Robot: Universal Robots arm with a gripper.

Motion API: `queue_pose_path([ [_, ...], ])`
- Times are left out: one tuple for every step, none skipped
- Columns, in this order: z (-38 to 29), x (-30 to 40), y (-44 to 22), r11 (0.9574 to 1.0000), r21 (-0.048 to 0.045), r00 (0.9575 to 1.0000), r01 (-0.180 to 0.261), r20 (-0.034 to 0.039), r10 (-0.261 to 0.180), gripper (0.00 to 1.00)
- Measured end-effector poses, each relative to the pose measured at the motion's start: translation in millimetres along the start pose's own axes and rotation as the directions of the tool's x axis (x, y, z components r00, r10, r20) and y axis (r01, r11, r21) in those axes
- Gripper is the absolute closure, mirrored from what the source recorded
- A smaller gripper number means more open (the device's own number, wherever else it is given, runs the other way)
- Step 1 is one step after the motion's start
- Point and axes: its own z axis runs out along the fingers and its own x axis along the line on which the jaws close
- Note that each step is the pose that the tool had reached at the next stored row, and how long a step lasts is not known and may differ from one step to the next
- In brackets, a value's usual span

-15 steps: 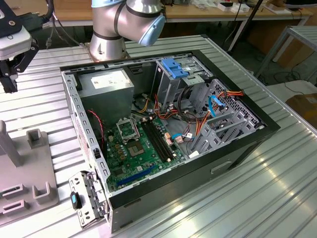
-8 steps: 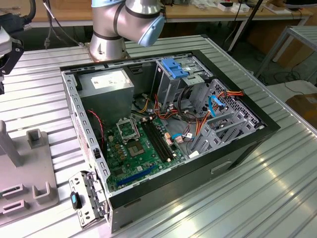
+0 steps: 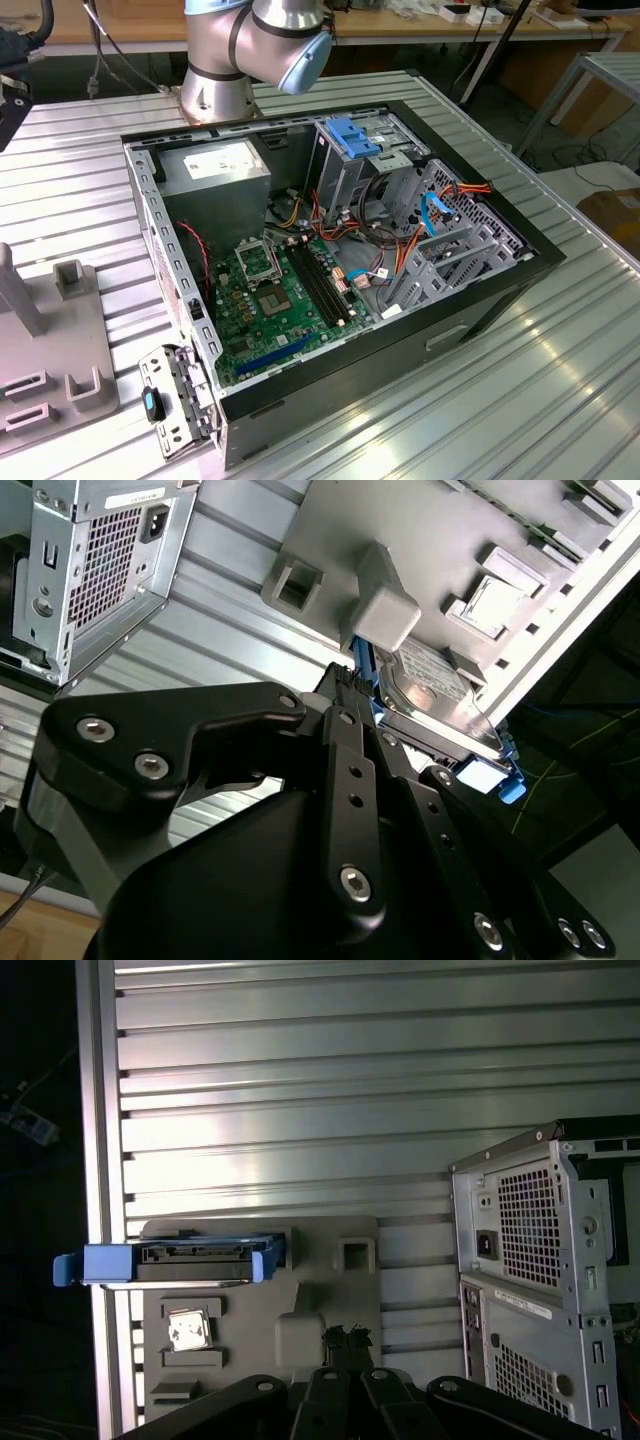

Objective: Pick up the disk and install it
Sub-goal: 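Reach for the disk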

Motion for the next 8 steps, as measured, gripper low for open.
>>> queue_pose_path([
  [0.0, 0.3, 0.0, 1.0000, 0.0000, 1.0000, 0.000, 0.0000, 0.000, 0.89],
  [0.0, 1.9, -0.1, 1.0000, 0.0000, 1.0000, 0.000, 0.0000, 0.000, 0.89],
  [0.0, 2.9, -0.2, 1.0000, 0.0000, 1.0000, 0.000, 0.0000, 0.000, 0.89],
  [0.0, 3.5, -0.3, 1.0000, 0.0000, 1.0000, 0.000, 0.0001, 0.000, 0.89],
  [-0.1, 5.1, -0.4, 1.0000, 0.0001, 1.0000, 0.000, 0.0000, 0.000, 0.89],
  [-0.2, 7.5, -0.6, 1.0000, 0.0001, 1.0000, 0.000, 0.0000, 0.000, 0.89],
  [-0.2, 9.3, -0.7, 1.0000, 0.0000, 1.0000, 0.000, 0.0000, 0.000, 0.89],
  [-0.2, 12.2, -0.9, 1.0000, 0.0000, 1.0000, 0.000, 0.0000, 0.000, 0.89],
])
